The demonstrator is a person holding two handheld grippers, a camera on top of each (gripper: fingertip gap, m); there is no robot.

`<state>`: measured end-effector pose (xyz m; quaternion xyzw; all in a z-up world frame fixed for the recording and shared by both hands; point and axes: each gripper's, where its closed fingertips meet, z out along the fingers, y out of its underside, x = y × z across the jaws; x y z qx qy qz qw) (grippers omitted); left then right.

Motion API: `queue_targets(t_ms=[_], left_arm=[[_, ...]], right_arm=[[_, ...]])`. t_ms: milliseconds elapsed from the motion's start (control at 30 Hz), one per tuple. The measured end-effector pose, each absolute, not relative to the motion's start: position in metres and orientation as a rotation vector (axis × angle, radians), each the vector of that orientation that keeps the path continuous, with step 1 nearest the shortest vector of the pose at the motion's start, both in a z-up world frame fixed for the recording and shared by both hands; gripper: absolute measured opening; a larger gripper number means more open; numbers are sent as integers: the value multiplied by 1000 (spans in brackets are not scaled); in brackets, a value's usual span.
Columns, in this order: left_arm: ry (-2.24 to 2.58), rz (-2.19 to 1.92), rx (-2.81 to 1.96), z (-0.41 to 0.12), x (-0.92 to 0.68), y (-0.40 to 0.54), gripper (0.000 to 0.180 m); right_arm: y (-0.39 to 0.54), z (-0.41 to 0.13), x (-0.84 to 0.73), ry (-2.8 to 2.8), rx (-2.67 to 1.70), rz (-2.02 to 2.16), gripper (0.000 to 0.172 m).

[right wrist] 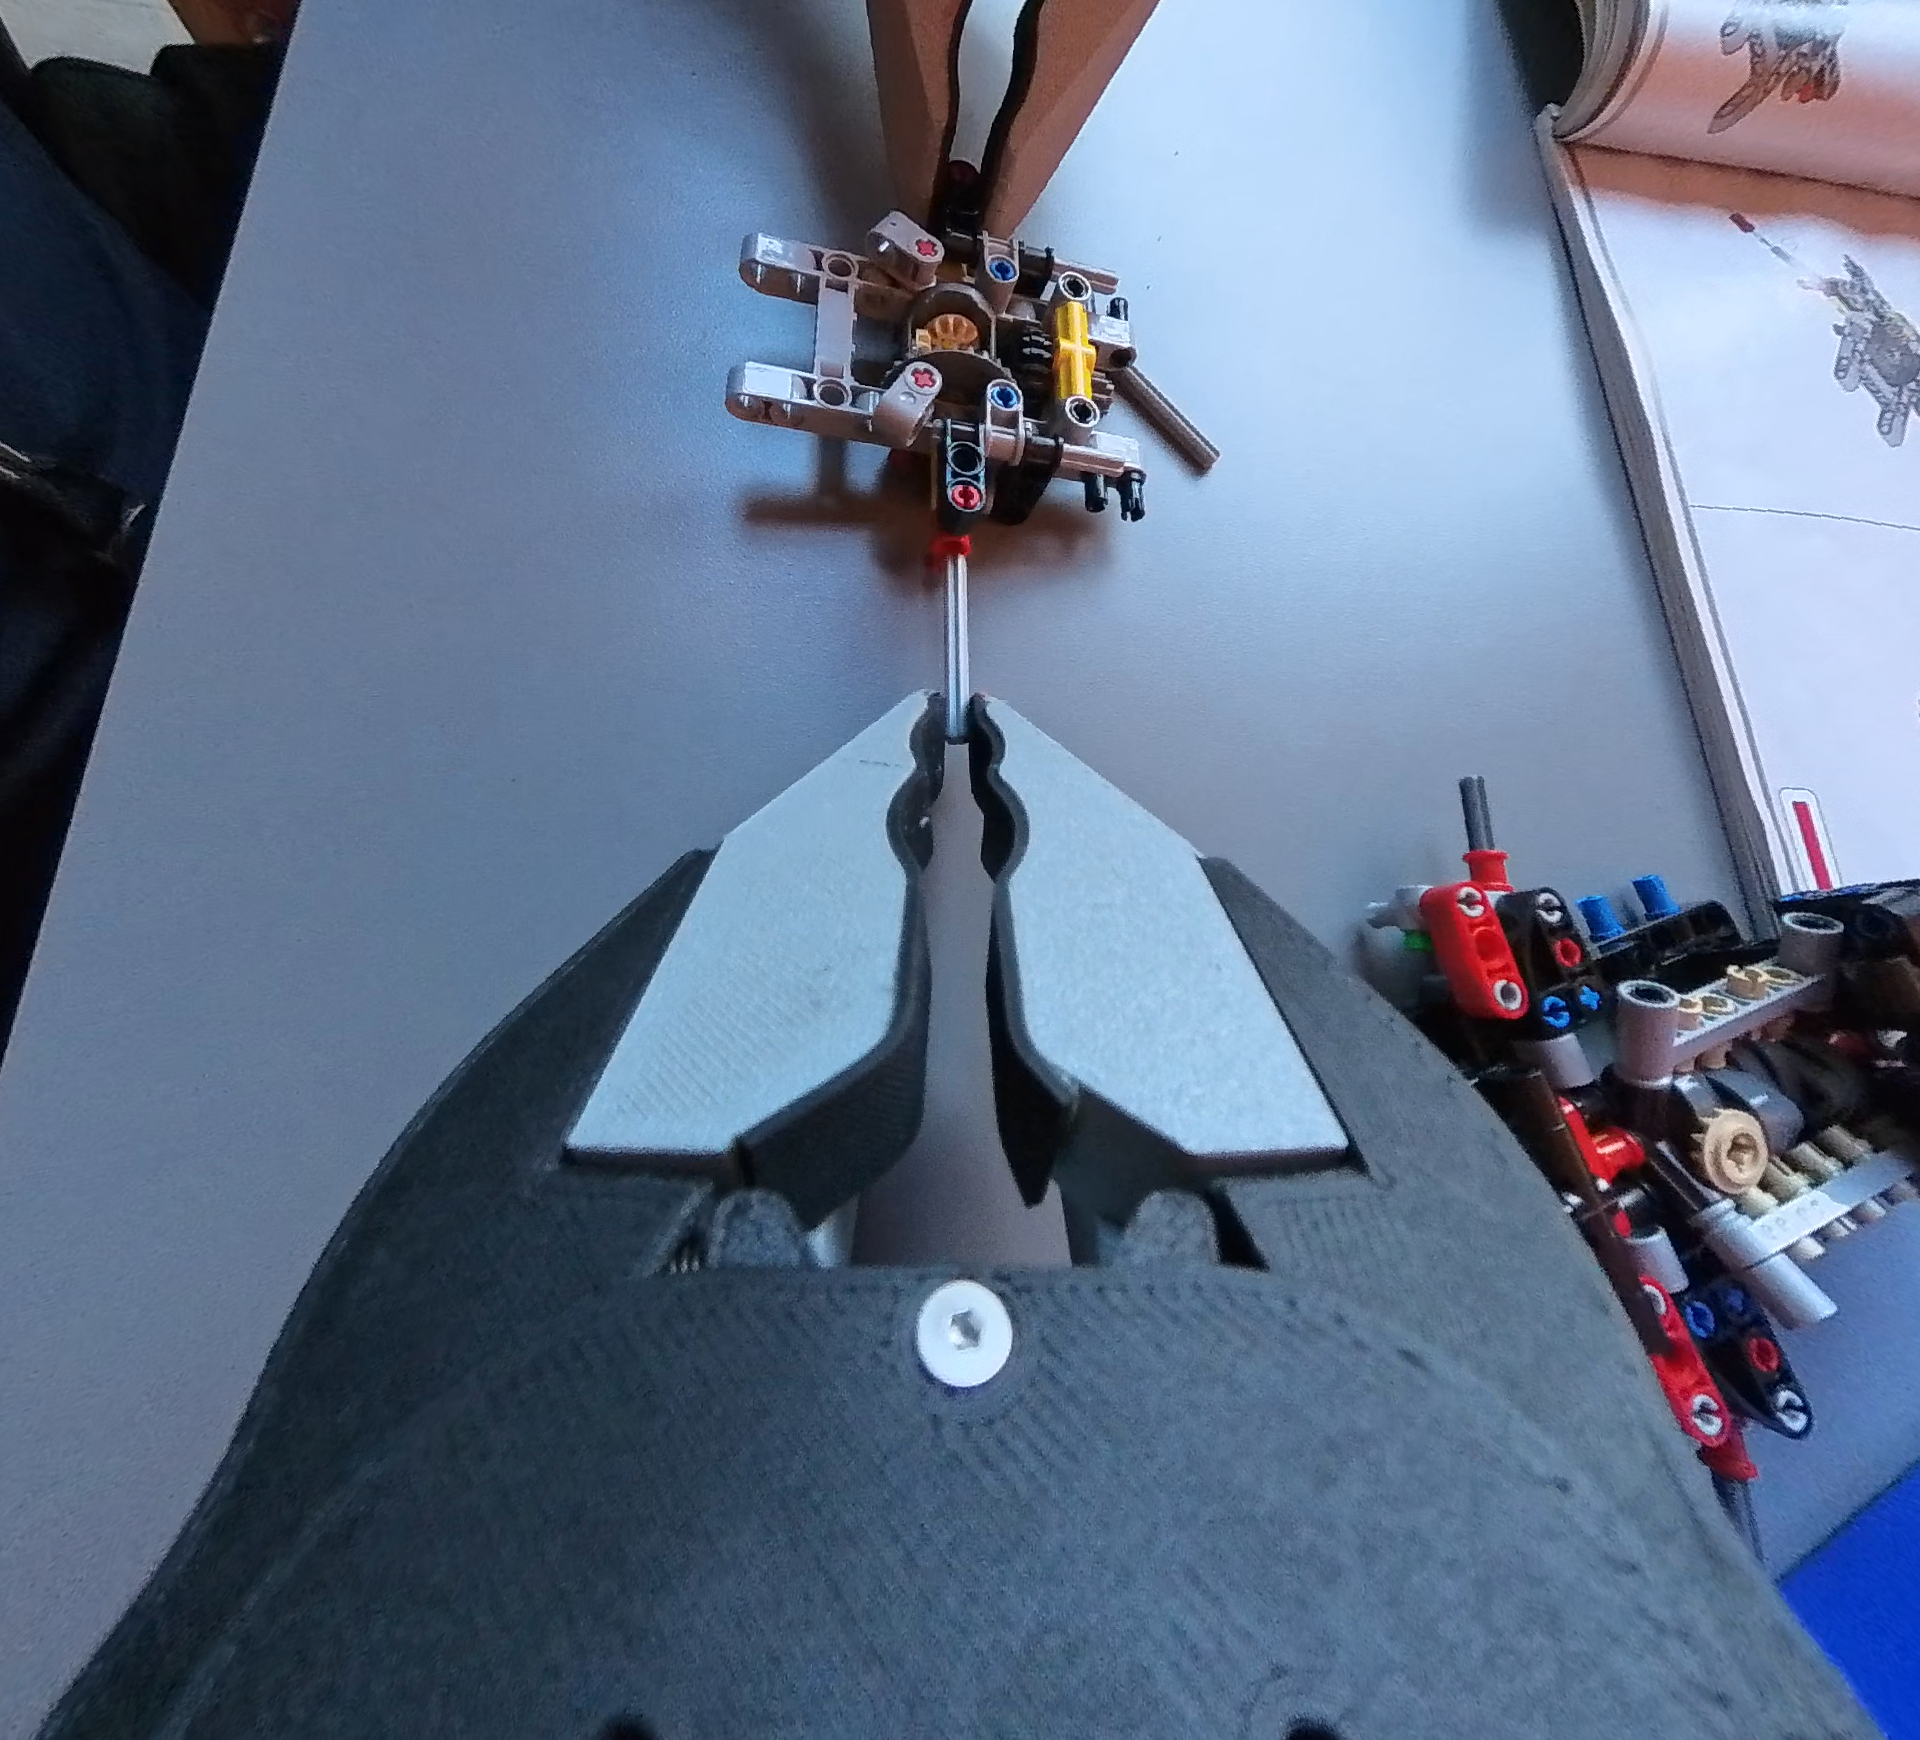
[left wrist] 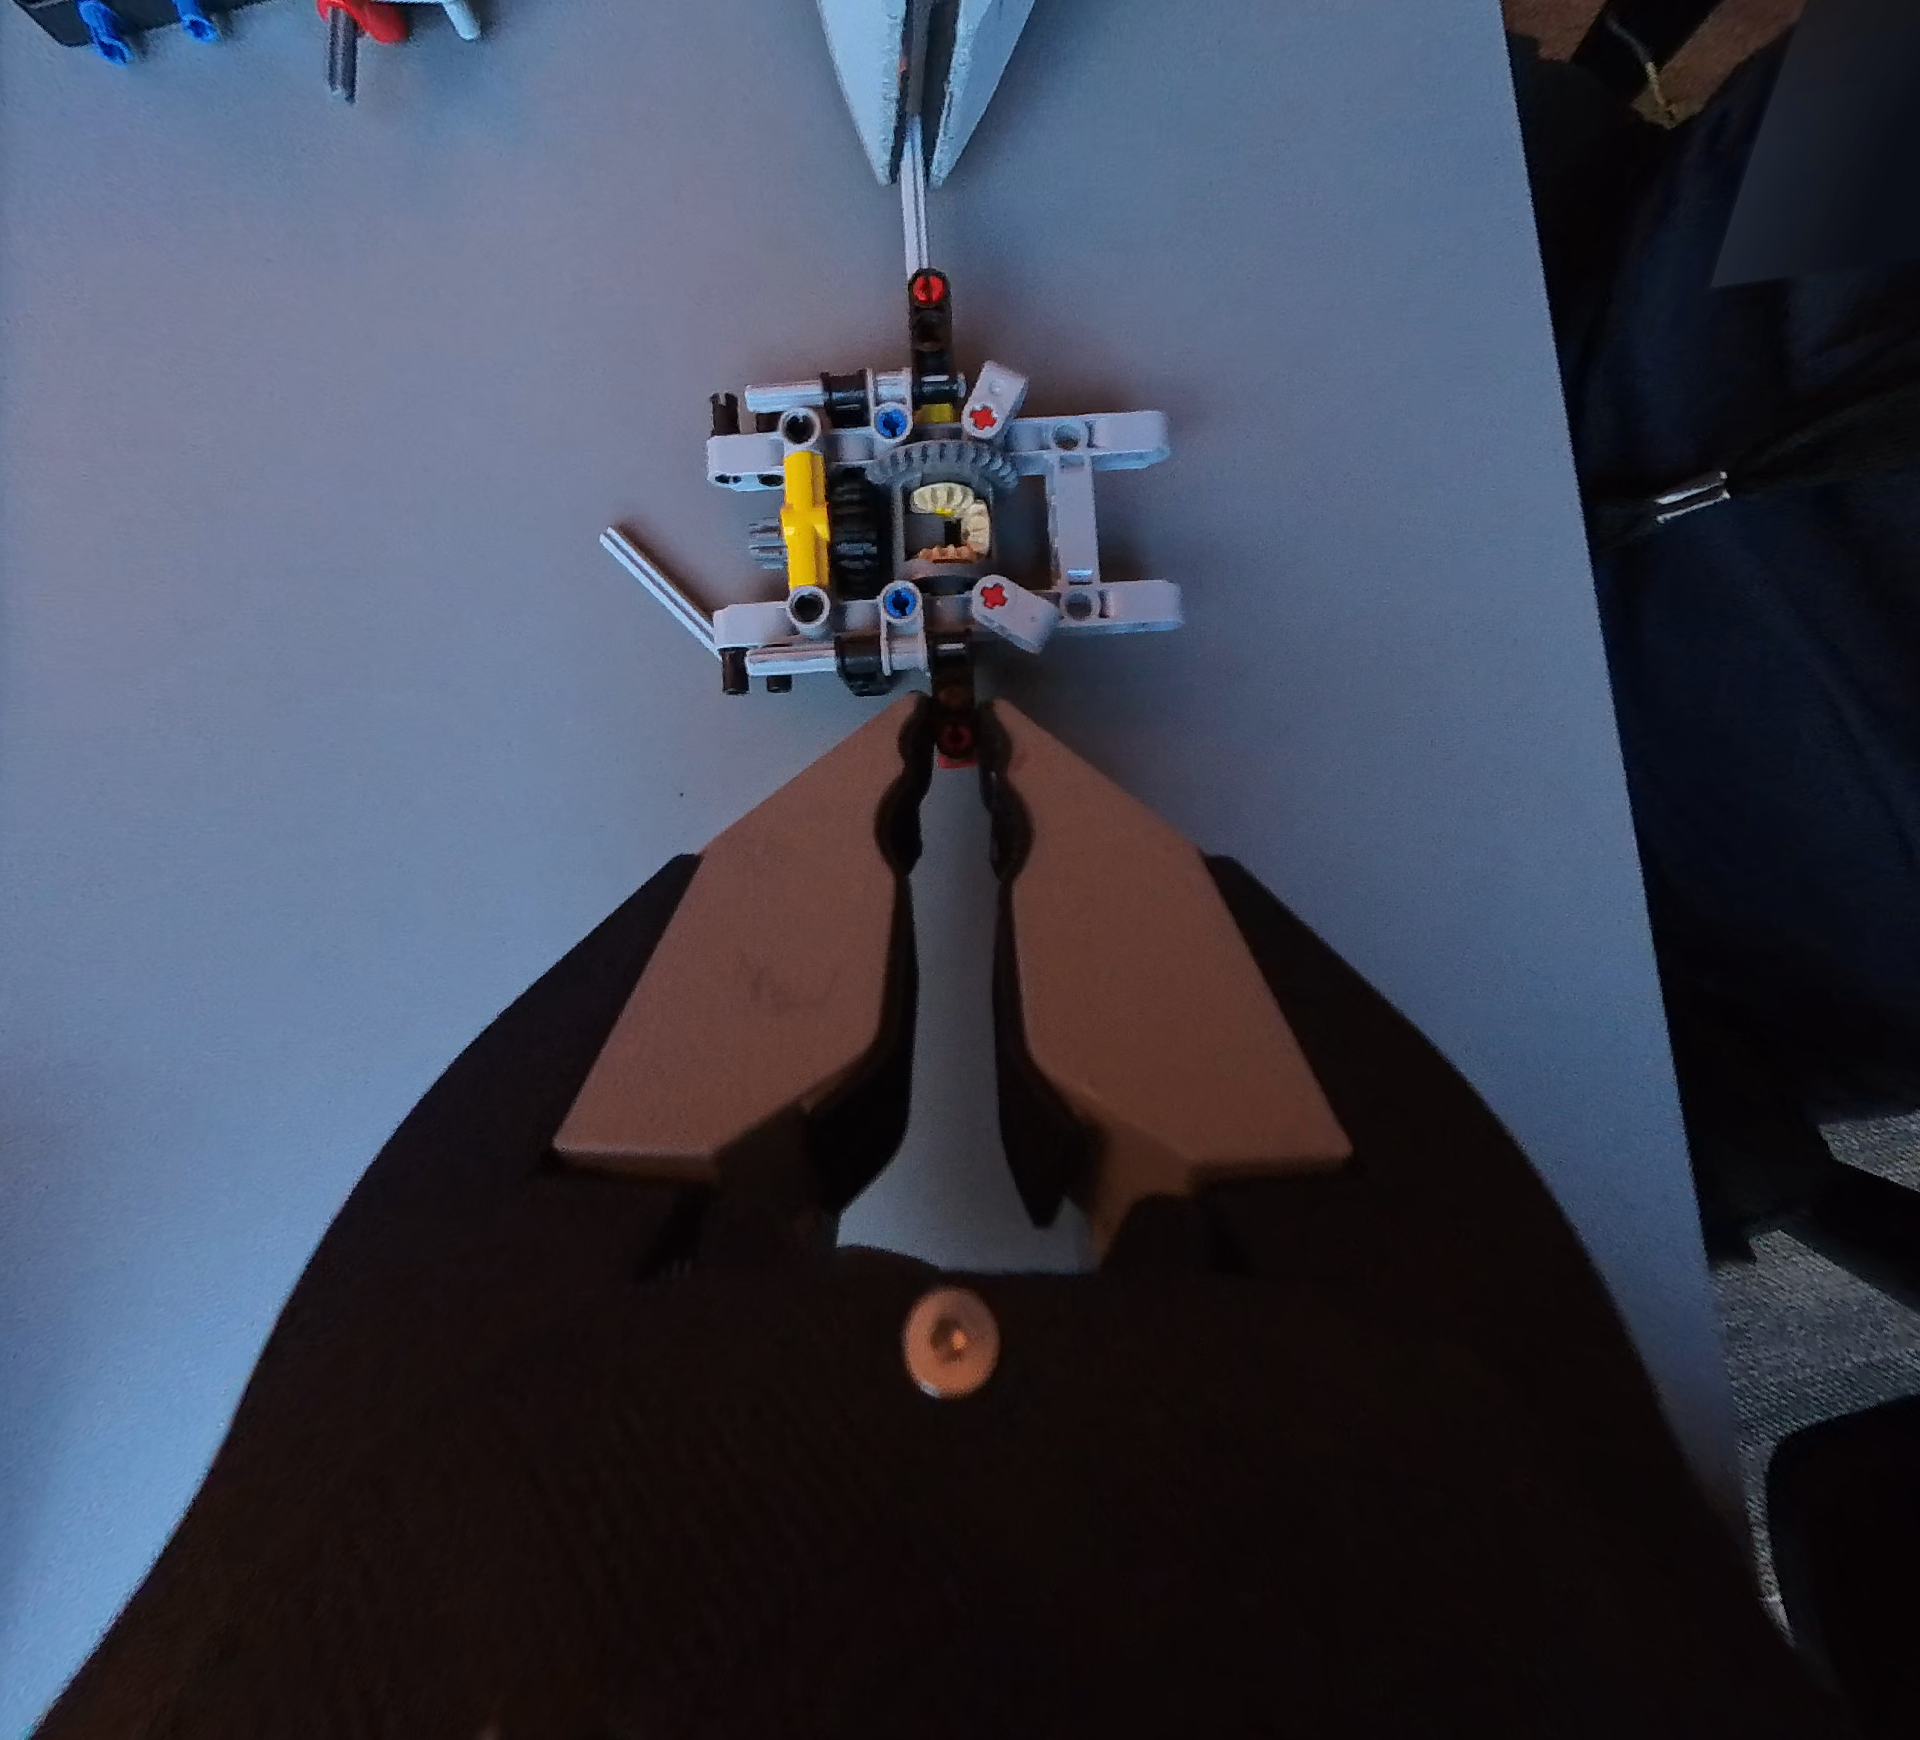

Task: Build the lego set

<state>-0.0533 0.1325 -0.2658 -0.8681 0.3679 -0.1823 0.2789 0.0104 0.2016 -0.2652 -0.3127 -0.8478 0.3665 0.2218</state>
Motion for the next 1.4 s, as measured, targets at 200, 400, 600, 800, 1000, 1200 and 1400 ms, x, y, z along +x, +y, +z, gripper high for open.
queue_targets(t_ms=[200, 400, 600, 800, 1000, 1200, 1400], left_arm=[[983, -533, -2332, -265, -51, 130, 5], [969, -560, -2332, -265, -50, 130, 5], [964, -568, -2329, -264, -50, 130, 5], [964, -576, -2325, -264, -49, 130, 5], [969, -590, -2316, -264, -46, 130, 5], [915, -662, -2300, -263, -44, 134, 5], [788, -793, -2279, -262, -46, 141, 5]], right_arm=[[198, -264, 10, -2348, -851, 1034, 1], [197, -262, 11, -2351, -852, 1053, 1], [195, -262, 13, -2359, -844, 1072, 1], [195, -263, 14, -2362, -850, 1071, 1], [193, -265, 15, -2388, -909, 1115, 2], [199, -265, 11, -2394, -1047, 1183, 2], [204, -264, 9, -2391, -1209, 1290, 2]])
